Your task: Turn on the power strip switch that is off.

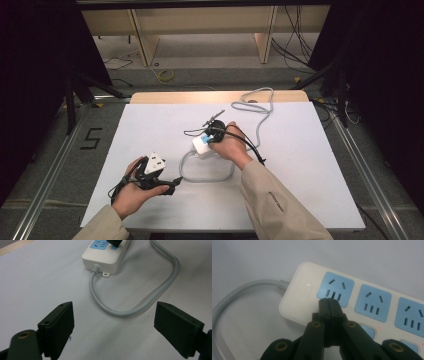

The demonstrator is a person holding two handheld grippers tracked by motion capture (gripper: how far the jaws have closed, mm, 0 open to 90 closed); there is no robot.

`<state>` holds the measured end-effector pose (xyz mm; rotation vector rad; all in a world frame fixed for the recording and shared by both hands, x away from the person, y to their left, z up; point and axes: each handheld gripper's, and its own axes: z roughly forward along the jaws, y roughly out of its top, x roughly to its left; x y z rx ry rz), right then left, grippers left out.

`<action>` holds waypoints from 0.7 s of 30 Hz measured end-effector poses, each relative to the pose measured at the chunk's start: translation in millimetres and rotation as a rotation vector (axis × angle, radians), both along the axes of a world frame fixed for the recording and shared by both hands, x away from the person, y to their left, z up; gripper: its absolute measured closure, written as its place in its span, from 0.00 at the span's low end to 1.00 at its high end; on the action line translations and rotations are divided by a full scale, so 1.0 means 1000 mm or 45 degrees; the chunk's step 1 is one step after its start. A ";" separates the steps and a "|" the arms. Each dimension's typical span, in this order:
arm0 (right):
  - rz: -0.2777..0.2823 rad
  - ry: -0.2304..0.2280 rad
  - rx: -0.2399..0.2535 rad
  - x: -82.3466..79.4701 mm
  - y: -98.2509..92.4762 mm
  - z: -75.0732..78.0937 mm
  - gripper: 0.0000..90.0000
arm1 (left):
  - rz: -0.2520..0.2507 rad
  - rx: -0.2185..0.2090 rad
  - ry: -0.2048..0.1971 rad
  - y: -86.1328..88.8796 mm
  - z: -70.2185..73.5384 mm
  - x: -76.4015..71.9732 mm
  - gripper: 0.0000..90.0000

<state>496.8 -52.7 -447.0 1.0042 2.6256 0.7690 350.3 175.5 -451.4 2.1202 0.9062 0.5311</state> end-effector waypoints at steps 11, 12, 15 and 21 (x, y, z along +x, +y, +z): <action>0.005 -0.010 0.011 -0.001 0.000 0.000 1.00 | -0.003 0.002 0.002 0.000 0.000 0.000 0.18; 0.006 -0.009 0.010 -0.001 0.000 0.001 1.00 | -0.003 -0.001 0.001 0.000 0.000 0.000 0.18; 0.018 -0.010 0.009 -0.002 0.000 0.001 1.00 | -0.004 -0.001 0.002 -0.001 0.000 0.000 0.18; 0.032 -0.017 0.004 -0.002 0.000 0.001 1.00 | 0.001 -0.005 0.003 -0.001 -0.001 0.000 0.18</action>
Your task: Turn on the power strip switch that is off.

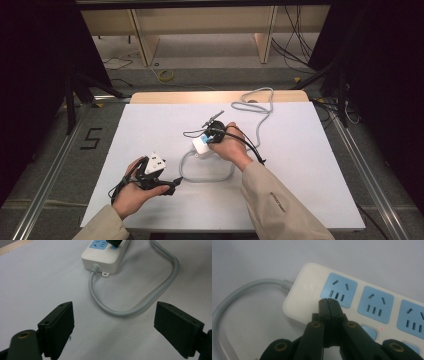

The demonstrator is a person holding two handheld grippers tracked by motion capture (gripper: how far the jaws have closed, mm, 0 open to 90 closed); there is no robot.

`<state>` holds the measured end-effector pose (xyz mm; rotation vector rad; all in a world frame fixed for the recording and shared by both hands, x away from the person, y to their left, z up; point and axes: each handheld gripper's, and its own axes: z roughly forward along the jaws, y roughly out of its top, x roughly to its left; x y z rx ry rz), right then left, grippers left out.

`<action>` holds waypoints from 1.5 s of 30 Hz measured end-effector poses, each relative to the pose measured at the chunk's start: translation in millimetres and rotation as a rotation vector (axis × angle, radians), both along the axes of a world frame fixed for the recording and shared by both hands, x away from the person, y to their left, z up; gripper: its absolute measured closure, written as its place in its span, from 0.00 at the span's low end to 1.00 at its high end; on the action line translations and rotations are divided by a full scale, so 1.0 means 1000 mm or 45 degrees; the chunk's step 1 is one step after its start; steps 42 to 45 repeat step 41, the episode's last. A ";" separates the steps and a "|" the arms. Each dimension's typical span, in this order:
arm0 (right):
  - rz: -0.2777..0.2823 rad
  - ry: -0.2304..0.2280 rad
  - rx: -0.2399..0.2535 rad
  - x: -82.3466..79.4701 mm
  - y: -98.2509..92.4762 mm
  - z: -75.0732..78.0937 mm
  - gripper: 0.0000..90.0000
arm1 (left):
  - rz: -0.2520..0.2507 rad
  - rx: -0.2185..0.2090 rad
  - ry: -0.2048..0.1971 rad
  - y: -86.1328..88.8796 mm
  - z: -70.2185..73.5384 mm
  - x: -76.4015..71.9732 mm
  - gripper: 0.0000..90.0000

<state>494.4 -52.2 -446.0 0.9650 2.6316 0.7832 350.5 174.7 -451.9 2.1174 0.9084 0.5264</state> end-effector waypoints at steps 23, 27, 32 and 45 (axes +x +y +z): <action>-0.075 -0.133 0.288 -0.046 -0.104 0.021 0.70 | 0.013 0.007 0.005 0.001 -0.001 0.001 0.18; -0.075 -0.160 0.353 -0.067 -0.139 0.022 0.64 | 0.016 0.010 0.007 0.002 0.000 0.000 0.18; -0.105 -0.187 0.447 -0.099 -0.182 0.016 0.58 | 0.023 0.009 0.008 0.002 -0.001 0.000 0.18; -0.165 -0.253 0.500 -0.142 -0.221 0.007 0.46 | 0.024 0.016 0.006 0.002 -0.001 0.001 0.18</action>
